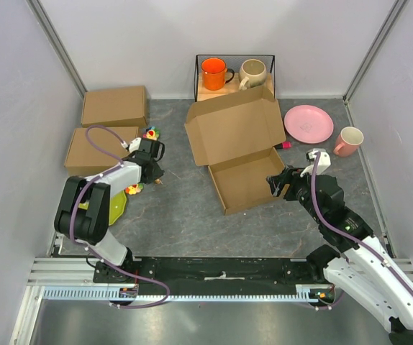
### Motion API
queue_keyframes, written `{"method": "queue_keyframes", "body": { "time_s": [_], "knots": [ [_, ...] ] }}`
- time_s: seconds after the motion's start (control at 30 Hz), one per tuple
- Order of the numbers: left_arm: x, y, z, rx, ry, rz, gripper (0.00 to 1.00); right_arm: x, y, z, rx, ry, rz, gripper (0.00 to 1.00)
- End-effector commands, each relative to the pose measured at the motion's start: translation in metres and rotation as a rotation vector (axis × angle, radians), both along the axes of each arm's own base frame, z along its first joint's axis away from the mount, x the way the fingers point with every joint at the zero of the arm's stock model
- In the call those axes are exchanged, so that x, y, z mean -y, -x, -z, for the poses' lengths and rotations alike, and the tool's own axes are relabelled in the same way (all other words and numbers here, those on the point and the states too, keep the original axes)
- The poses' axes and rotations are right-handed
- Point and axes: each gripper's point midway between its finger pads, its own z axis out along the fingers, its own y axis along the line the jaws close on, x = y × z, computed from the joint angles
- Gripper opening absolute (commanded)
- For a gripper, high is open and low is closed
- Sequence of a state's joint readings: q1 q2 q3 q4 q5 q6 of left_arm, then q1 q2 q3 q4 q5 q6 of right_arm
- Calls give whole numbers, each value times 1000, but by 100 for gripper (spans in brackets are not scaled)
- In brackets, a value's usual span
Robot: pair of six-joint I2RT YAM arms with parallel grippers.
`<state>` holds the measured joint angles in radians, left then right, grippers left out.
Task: Fold the paper box
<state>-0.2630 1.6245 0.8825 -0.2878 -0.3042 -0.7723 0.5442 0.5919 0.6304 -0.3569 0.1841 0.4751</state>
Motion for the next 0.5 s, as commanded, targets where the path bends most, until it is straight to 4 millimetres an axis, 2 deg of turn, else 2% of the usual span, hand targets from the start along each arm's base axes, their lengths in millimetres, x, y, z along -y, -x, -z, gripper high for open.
{"method": "queue_keyframes", "body": {
  "time_s": [0.0, 0.07, 0.13, 0.27, 0.3, 0.33, 0.37, 0.4, 0.43, 0.47],
  "knots": [
    [2, -4, -25, 73, 17, 27, 28, -1, 0, -9, 33, -28, -1, 76],
    [3, -3, -32, 88, 20, 35, 26, -1, 1, -10, 33, -30, -1, 76],
    [5, -2, -48, 123, 27, 50, 24, -1, 2, -11, 35, -34, -3, 76],
    [23, 0, -96, 236, 27, 110, 23, -1, 3, -20, 45, -39, -8, 75],
    [39, 4, -108, 267, 12, 154, 23, 0, 3, -23, 50, -40, -6, 75],
    [48, 5, -133, 316, -2, 190, 23, 0, 3, -28, 56, -42, -6, 75],
    [58, 8, -145, 339, -23, 220, 23, 0, 3, -29, 57, -39, -6, 75],
    [81, 16, -158, 373, -58, 279, 23, 0, 3, -31, 59, -38, -6, 75],
    [93, 19, -177, 399, -82, 321, 23, 1, 3, -36, 64, -38, -4, 75],
    [105, 24, -185, 416, -100, 352, 23, 2, 3, -38, 69, -36, -5, 75]
  ]
}}
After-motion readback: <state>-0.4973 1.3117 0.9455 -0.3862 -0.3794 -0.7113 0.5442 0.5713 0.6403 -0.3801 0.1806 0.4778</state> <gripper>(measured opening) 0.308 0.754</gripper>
